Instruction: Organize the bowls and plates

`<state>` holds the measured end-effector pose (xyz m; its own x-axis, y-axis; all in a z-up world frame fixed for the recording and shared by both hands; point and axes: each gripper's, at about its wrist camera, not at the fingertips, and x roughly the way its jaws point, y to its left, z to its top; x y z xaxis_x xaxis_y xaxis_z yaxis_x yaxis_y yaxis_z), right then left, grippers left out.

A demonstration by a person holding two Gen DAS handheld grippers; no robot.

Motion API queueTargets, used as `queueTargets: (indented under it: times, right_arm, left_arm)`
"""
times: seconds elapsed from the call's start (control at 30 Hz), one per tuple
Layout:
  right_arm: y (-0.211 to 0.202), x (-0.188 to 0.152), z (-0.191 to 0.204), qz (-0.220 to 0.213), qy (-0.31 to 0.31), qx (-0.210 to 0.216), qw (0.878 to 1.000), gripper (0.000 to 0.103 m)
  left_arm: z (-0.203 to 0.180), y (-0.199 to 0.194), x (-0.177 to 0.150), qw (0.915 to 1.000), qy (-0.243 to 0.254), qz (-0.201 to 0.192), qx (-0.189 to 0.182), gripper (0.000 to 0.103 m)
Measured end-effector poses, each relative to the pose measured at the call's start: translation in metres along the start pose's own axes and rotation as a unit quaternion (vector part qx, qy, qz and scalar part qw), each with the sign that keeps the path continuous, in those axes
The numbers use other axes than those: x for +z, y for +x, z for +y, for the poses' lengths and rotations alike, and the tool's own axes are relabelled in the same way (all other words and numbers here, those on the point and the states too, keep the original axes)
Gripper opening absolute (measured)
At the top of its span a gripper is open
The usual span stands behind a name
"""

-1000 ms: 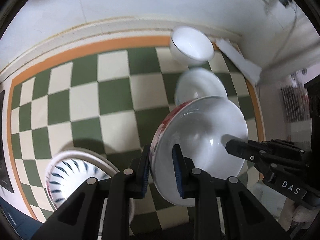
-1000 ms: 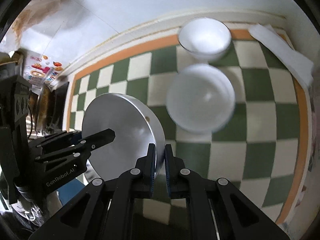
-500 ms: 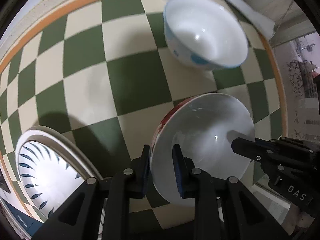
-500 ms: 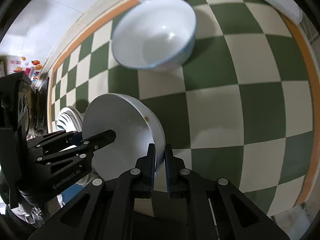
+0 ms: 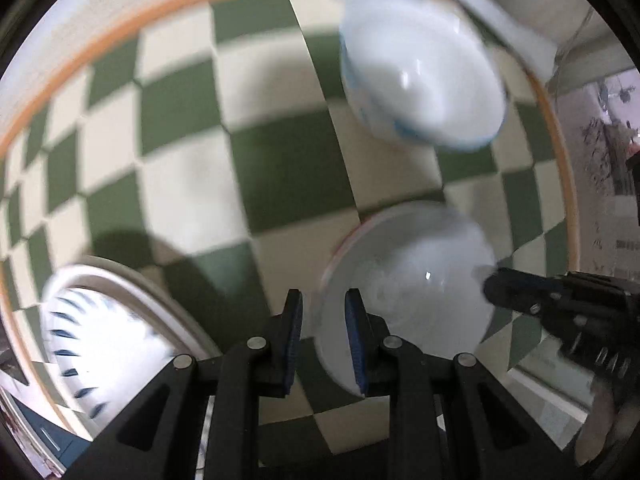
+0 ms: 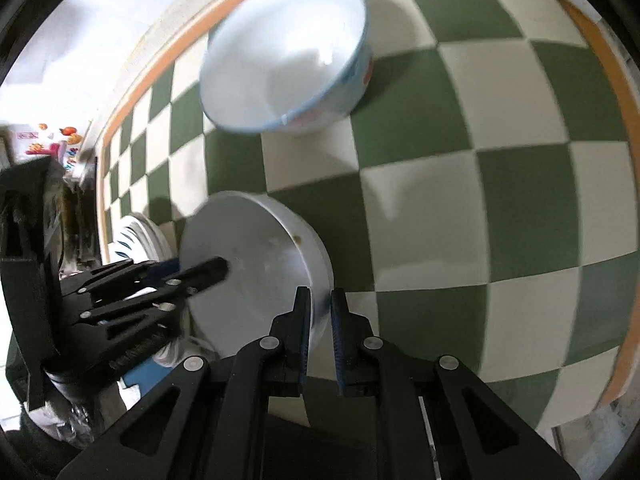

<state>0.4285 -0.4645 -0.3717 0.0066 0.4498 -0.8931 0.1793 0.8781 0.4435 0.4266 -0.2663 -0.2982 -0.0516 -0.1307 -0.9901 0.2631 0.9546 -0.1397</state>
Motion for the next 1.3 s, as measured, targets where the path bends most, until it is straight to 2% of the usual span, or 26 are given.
queueTargets:
  times: [0.03, 0.1, 0.13, 0.17, 0.27, 0.37, 0.5, 0.57, 0.6, 0.67, 0.7, 0.73, 1.03, 1.3]
  right_arm:
    - [-0.011, 0.002, -0.002, -0.01, 0.003, 0.006, 1.0, 0.018]
    - [-0.037, 0.011, -0.008, -0.043, 0.014, 0.019, 0.999, 0.033]
    - [-0.046, 0.017, -0.009, -0.056, 0.018, 0.026, 0.998, 0.045]
    - [-0.052, 0.021, -0.01, -0.066, 0.022, 0.033, 0.997, 0.051]
    - [-0.056, 0.045, -0.014, -0.089, 0.03, 0.039, 0.995, 0.051]
    - [-0.047, 0.067, -0.021, -0.101, 0.043, 0.036, 0.993, 0.051]
    - [-0.023, 0.091, -0.026, -0.088, 0.061, 0.034, 0.994, 0.05]
    - [-0.013, 0.097, -0.033, -0.078, 0.062, 0.032, 0.994, 0.044]
    - [-0.009, 0.1, -0.034, -0.075, 0.063, 0.033, 0.995, 0.041]
    - [-0.001, 0.103, -0.034, -0.071, 0.063, 0.027, 0.995, 0.028]
    - [0.002, 0.104, -0.034, -0.07, 0.062, 0.025, 0.995, 0.025]
    - [0.004, 0.105, -0.033, -0.07, 0.062, 0.027, 0.995, 0.017]
    - [-0.001, 0.107, -0.023, -0.082, 0.053, 0.006, 0.995, 0.015]
    - [-0.019, 0.095, 0.005, -0.099, 0.036, 0.0, 0.994, 0.015]
  left_arm:
    - [0.003, -0.013, 0.003, 0.9999, -0.005, -0.015, -0.004, 0.02]
    - [0.007, -0.038, 0.013, 0.9989, -0.017, -0.042, -0.014, 0.022]
    - [0.009, -0.047, 0.02, 0.9982, -0.021, -0.054, -0.019, 0.024]
    - [0.009, -0.053, 0.029, 0.9975, -0.024, -0.062, -0.024, 0.029]
    - [0.012, -0.051, 0.061, 0.9966, -0.038, -0.066, -0.032, 0.029]
    - [0.01, -0.034, 0.093, 0.9971, -0.042, -0.045, -0.046, 0.029]
    - [0.002, -0.002, 0.118, 0.9987, -0.028, -0.014, -0.041, 0.029]
    - [-0.004, 0.013, 0.126, 0.9993, -0.016, 0.002, -0.033, 0.028]
    - [-0.004, 0.019, 0.126, 0.9993, -0.013, 0.005, -0.033, 0.027]
    - [-0.005, 0.028, 0.13, 0.9992, -0.007, 0.01, -0.038, 0.016]
    - [-0.005, 0.032, 0.131, 0.9991, -0.009, 0.011, -0.04, 0.014]
    - [-0.005, 0.035, 0.132, 0.9989, -0.01, 0.011, -0.045, 0.013]
    - [-0.004, 0.036, 0.128, 0.999, -0.006, 0.009, -0.043, 0.013]
    - [-0.01, 0.007, 0.118, 0.999, 0.004, -0.021, -0.04, 0.013]
